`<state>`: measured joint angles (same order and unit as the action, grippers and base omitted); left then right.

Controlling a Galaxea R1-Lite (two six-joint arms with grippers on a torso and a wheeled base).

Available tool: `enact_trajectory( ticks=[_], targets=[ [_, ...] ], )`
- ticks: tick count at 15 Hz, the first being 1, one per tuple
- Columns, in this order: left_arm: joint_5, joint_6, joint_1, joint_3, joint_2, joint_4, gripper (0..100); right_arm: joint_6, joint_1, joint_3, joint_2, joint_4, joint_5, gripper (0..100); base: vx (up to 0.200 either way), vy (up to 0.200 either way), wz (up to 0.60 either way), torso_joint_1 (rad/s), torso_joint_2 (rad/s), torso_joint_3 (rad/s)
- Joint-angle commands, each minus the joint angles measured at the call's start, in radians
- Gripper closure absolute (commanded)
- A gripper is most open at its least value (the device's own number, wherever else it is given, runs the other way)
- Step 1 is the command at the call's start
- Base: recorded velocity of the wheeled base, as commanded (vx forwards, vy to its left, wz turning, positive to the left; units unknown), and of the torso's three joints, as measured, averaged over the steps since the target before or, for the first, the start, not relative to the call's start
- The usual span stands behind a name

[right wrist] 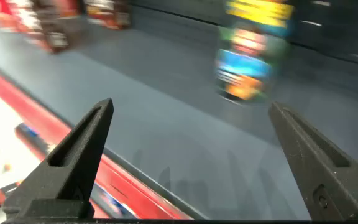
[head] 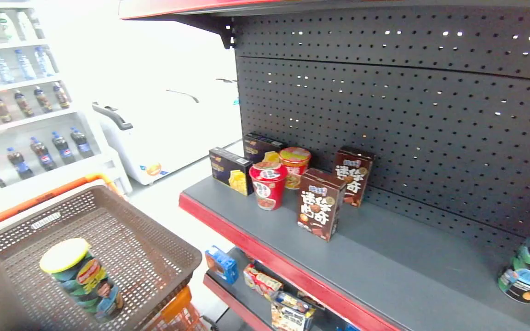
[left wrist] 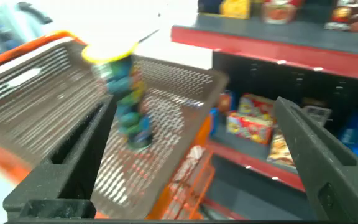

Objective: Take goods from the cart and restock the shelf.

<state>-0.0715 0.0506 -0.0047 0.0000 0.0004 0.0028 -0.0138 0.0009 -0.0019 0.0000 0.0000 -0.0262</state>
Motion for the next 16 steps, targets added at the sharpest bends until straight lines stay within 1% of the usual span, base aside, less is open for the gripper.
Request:
enact_trajectory(
  ticks=[1, 3, 4, 5, 6, 7, 8, 11, 12, 13, 14, 15, 16],
  targets=[
    [0.001, -0.002, 0.0, 0.0, 0.0, 0.0, 0, -0.002, 0.001, -0.001, 0.002, 0.0, 0.0, 0, 0.0, 0.0, 0.6, 0.002, 0.0, 0.002],
    [0.002, -0.002, 0.0, 0.0, 0.0, 0.0, 0, -0.002, 0.001, -0.001, 0.002, 0.0, 0.0, 0, 0.0, 0.0, 0.6, 0.0, 0.0, 0.0],
    [0.004, -0.003, 0.002, -0.02, 0.0, -0.001, 0, 0.009, 0.002, 0.0, 0.0, 0.0, 0.0, 0, 0.0, 0.0, 0.0, 0.0, 0.0, 0.0],
    [0.002, 0.009, -0.001, -0.172, 0.075, 0.023, 0, 0.009, 0.001, 0.0, 0.002, 0.0, 0.002, 0, 0.0, 0.0, 0.0, 0.0, 0.0, 0.0],
    [0.001, 0.014, -0.001, -0.252, 0.173, 0.056, 0, 0.009, 0.001, 0.0, 0.002, 0.0, 0.0, 0, 0.0, 0.0, 0.0, 0.0, 0.0, 0.0],
    [0.022, 0.015, 0.009, -0.437, 0.369, 0.144, 0, 0.009, 0.001, 0.0, 0.002, 0.0, 0.002, 0, 0.0, 0.0, 0.0, 0.0, 0.0, 0.0],
    [0.044, 0.015, 0.018, -0.482, 0.435, 0.174, 0, 0.009, 0.001, 0.0, 0.002, 0.0, 0.002, 0, 0.0, 0.0, 0.0, 0.0, 0.0, 0.0],
    [0.047, 0.028, 0.02, -0.523, 0.699, 0.135, 0, 0.009, 0.001, 0.0, 0.002, 0.0, 0.002, 0, 0.0, 0.0, 0.0, 0.0, 0.0, 0.0],
    [0.047, 0.017, 0.028, -0.529, 0.771, 0.129, 0, 0.009, 0.001, 0.0, 0.002, 0.0, 0.002, 0, 0.0, 0.0, 0.0, 0.0, 0.0, 0.0],
    [0.045, 0.014, 0.028, -0.531, 0.782, 0.126, 0, 0.009, 0.001, 0.0, 0.002, 0.0, 0.002, 0, 0.0, 0.0, 0.0, 0.0, 0.0, 0.0],
    [0.041, 0.0, 0.023, -0.523, 0.888, 0.095, 0, 0.009, 0.001, 0.0, 0.002, 0.0, 0.002, 0, 0.0, 0.0, 0.0, 0.0, 0.0, 0.0],
    [0.006, -0.014, -0.003, -0.499, 0.974, 0.016, 0, 0.009, 0.001, 0.0, 0.002, 0.0, 0.002, 0, 0.0, 0.0, 0.0, 0.0, 0.0, 0.0],
    [-0.033, -0.017, -0.028, -0.46, 1.033, -0.07, 0, 0.009, 0.002, 0.0, 0.002, 0.0, 0.002, 0, 0.0, 0.0, 0.0, 0.0, 0.0, 0.0]
  ],
)
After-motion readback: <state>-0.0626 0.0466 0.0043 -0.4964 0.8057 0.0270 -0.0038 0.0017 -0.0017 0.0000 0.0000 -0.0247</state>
